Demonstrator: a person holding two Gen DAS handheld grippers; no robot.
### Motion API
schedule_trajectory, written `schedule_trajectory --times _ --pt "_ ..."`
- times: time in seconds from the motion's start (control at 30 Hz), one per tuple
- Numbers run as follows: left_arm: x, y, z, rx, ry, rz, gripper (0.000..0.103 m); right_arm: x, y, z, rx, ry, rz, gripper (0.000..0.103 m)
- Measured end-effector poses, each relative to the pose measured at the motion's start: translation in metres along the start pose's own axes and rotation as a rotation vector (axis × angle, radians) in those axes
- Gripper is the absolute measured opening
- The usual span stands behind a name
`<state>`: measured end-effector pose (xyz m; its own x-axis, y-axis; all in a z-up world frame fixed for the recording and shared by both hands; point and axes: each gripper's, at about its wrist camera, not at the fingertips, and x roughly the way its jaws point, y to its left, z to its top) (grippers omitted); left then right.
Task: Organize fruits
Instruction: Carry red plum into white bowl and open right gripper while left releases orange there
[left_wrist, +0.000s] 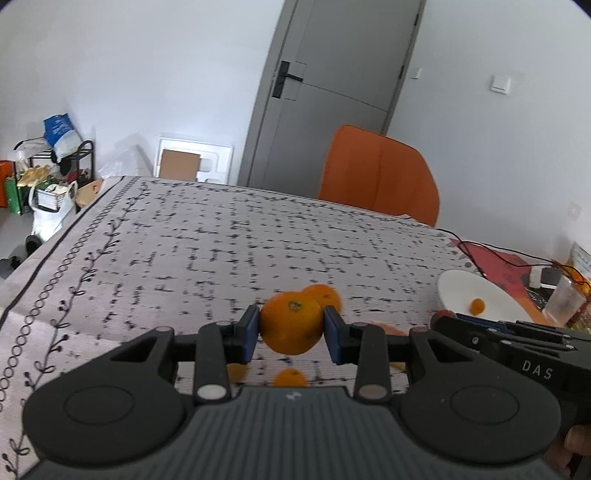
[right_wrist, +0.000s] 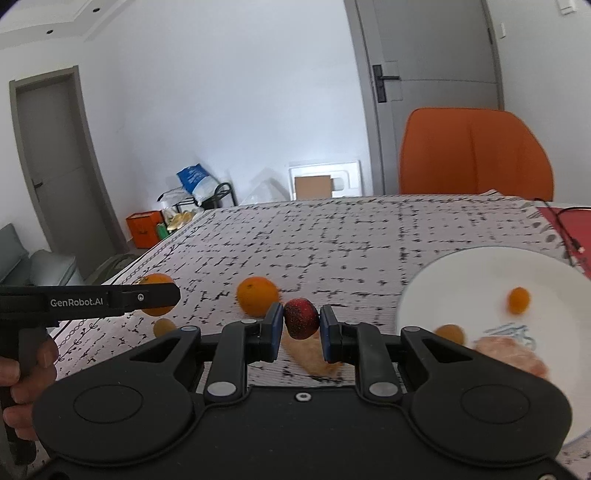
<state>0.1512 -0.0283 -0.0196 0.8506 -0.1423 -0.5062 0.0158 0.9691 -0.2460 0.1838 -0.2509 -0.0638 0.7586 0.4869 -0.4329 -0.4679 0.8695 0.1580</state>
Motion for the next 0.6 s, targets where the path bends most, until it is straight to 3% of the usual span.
schedule_trajectory --times 0.6 --pt "0.013 -0.070 0.004 0.108 -0.003 -0.080 0.036 -0.043 -0.063 -0.012 0.097 -0.071 -0.092 0.020"
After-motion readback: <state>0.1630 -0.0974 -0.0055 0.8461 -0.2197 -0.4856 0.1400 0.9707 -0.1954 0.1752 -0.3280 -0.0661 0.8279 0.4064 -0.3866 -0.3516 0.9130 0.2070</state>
